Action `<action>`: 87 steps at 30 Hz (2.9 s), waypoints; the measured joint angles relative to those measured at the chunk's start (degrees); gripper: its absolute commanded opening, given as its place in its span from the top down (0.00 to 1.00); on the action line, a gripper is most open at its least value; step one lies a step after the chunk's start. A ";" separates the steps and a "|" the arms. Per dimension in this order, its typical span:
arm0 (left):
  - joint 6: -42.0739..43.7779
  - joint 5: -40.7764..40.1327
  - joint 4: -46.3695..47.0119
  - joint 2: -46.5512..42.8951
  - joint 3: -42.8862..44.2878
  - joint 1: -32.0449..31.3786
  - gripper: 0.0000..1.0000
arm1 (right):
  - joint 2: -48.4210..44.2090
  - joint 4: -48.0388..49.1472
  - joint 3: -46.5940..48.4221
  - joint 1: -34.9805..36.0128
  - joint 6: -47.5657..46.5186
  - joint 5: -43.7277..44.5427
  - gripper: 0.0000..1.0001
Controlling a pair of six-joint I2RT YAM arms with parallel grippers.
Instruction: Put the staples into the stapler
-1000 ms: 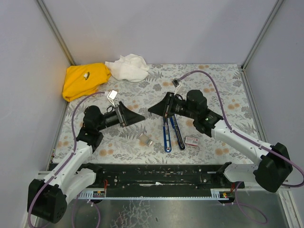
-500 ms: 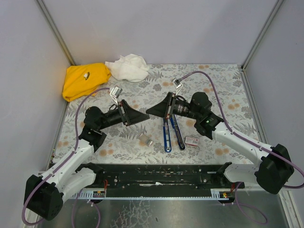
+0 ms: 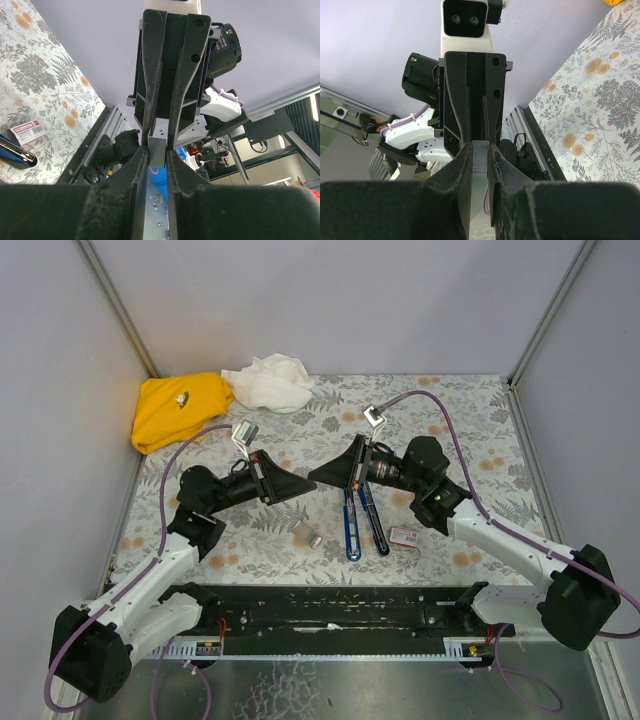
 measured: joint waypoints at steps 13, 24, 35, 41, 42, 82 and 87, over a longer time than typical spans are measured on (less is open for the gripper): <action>11.19 -4.68 -16.20 0.02 2.40 -1.07 0.94 | -5.31 -10.47 -1.27 -0.98 -7.06 5.66 0.17; 23.93 -32.09 -45.22 19.85 12.26 -14.36 0.95 | -8.70 -39.89 0.44 -2.38 -23.67 26.03 0.15; 24.52 -46.77 -51.39 39.69 19.58 -18.58 0.93 | -8.68 -49.46 0.44 -2.36 -28.79 31.80 0.15; 24.55 -48.52 -51.67 45.09 22.18 -19.08 0.87 | -8.07 -51.15 0.44 -2.36 -29.66 32.00 0.16; 24.57 -48.61 -51.84 45.94 22.73 -19.08 0.86 | -7.82 -51.17 0.44 -2.38 -29.68 32.02 0.15; 46.51 -40.33 -58.34 18.69 26.08 12.87 0.08 | 32.87 -61.31 23.69 11.98 -17.70 47.12 0.40; 47.25 -40.06 -58.40 18.32 25.09 12.87 0.08 | 38.21 -63.89 26.53 12.00 -16.04 48.85 0.45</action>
